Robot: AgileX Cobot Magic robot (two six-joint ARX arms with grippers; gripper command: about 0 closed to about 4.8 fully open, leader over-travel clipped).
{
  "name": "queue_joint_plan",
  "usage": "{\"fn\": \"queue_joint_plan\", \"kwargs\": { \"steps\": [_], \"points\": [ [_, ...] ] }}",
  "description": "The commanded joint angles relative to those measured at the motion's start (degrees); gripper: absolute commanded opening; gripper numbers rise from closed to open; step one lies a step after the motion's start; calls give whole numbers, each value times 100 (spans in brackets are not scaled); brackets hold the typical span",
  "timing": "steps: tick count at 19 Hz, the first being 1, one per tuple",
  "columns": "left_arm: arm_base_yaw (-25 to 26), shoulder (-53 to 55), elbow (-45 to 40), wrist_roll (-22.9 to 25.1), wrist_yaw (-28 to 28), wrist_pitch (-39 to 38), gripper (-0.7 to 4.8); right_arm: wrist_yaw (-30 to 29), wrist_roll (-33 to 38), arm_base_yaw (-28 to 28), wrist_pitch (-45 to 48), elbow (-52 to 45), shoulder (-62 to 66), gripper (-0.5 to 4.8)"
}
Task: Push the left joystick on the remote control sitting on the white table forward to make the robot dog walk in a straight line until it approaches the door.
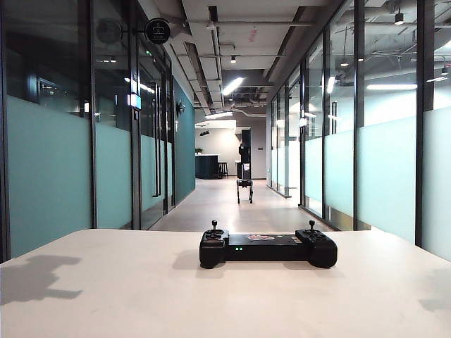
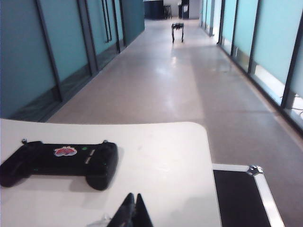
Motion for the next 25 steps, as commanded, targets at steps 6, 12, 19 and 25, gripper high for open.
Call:
{"fn": "queue_joint_plan", "kwargs": {
  "steps": [6,12,19,25],
  "points": [
    [9,-4,13,-9,28,37,-5,105,52,9,-39,-52,-22,-7],
    [9,-4,13,-9,28,37,-5,168,133,11,-24,-52,-22,-6],
    [9,-4,13,-9,28,37,-5,146,133,20,-68,-52,-22,-6],
    [9,-4,13,-9,28,37,-5,146,136,20,-68,-52,-22,-6]
  ]
}}
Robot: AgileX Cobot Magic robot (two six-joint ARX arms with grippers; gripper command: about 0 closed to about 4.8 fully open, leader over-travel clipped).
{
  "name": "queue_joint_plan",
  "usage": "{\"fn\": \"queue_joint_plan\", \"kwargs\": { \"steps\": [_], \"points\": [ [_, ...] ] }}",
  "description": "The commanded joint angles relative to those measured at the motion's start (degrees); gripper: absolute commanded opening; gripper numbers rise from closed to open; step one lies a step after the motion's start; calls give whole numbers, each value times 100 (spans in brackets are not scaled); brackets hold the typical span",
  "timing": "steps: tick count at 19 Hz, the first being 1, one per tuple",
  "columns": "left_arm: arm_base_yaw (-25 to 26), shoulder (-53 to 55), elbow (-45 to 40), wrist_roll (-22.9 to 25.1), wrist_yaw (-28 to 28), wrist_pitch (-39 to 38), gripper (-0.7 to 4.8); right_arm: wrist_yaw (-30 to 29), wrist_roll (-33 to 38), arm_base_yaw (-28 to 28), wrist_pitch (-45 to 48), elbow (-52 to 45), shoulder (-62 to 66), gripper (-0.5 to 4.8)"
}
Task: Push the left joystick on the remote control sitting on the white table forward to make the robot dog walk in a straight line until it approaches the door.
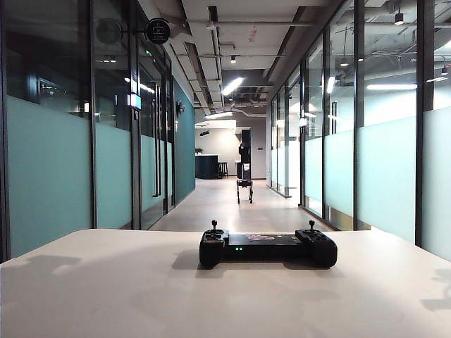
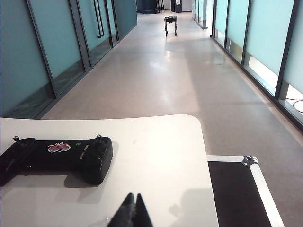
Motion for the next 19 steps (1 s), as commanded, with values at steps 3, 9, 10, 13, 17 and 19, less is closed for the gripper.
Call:
{"fn": "queue_joint_plan", "kwargs": {
  "steps": [3,9,10,13,17,19],
  "points": [
    [17,-396,11,-11,24,-22,-5,4,26,11,63,-52,-20,-6],
    [367,-1620,-4,271,273,-15,-6,4,28,20,26,-52,-17,-6],
    [579,-1759,-17,271,466,-35,-6,4,28,20,22,-52,-20,-6],
    [1154,-2374,-275,264,844,-35,-5,4,28,20,-15,-52,-20,-6],
    [1285,-2957,-656,245,844,-37,-5,4,26,17,-15,-52,-20,-6],
    [1285,-3123,-804,243,844,-39,-5,4,26,17,-15,-52,-20,-6]
  ]
}}
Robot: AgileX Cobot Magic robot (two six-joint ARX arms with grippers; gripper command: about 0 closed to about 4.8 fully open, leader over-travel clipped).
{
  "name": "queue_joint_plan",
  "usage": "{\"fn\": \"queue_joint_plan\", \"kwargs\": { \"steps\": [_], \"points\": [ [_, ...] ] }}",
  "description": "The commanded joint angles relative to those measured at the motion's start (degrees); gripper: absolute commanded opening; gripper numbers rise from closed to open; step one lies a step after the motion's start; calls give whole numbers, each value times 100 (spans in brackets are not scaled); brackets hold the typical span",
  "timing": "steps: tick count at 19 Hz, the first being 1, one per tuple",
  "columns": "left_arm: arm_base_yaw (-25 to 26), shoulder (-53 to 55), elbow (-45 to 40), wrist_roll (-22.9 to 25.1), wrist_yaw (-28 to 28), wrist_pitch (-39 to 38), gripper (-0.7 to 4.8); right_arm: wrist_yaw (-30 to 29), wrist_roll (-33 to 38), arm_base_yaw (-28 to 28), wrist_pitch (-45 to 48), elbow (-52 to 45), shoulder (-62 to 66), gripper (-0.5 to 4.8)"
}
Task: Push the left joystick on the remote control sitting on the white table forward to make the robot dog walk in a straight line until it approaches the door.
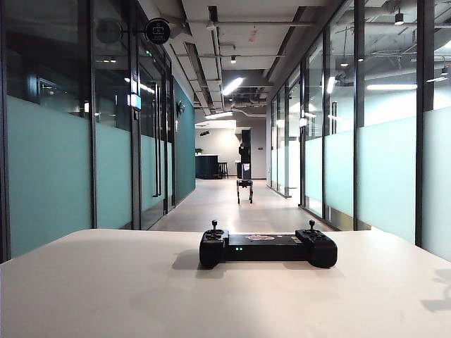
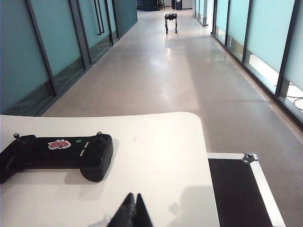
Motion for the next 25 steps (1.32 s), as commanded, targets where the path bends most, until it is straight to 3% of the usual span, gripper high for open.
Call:
{"fn": "queue_joint_plan", "kwargs": {
  "steps": [1,5,25],
  "points": [
    [4,-195,-179,-4,24,31,-5,4,26,0,44,-52,-20,-6],
    [61,-601,-468,-153,7,-50,-5,4,26,-7,44,-52,-20,-6],
    [87,-590,-533,-63,-98,-225,-5,4,26,-7,31,-52,-20,-6]
  ]
}}
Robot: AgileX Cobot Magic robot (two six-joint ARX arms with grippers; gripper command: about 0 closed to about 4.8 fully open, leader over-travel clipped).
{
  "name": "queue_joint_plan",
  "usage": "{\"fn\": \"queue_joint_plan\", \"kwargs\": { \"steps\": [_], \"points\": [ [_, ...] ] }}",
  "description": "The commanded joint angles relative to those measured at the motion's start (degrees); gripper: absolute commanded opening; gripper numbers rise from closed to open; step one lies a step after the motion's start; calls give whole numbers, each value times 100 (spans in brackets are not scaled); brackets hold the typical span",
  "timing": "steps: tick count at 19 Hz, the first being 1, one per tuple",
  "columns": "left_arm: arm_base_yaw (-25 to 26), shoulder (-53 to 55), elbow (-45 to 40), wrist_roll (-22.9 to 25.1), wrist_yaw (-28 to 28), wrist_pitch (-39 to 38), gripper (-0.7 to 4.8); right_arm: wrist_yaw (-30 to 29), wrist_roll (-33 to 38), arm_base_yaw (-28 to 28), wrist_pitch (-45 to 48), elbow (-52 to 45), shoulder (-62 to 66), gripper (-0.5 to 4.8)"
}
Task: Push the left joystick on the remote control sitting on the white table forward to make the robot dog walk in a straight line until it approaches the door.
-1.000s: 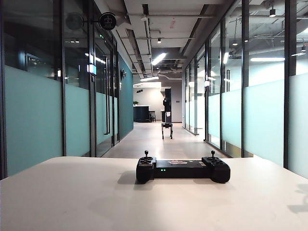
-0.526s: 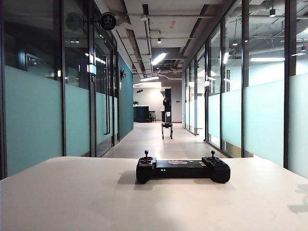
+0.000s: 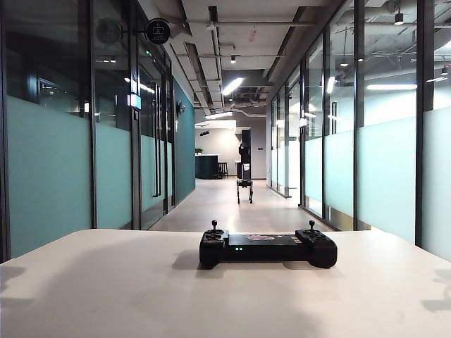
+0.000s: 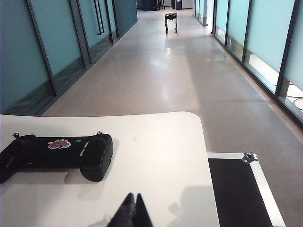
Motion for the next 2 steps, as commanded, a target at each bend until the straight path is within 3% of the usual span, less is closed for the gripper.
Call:
{"fn": "queue_joint_plan", "kwargs": {
  "steps": [1,2],
  "points": [
    [9,0,15,28,-15,33,-5,4,24,-4,35,-52,-20,-6],
    [9,0,15,28,-15,33,-5,4,26,-4,35,-52,-20,-6]
  ]
}}
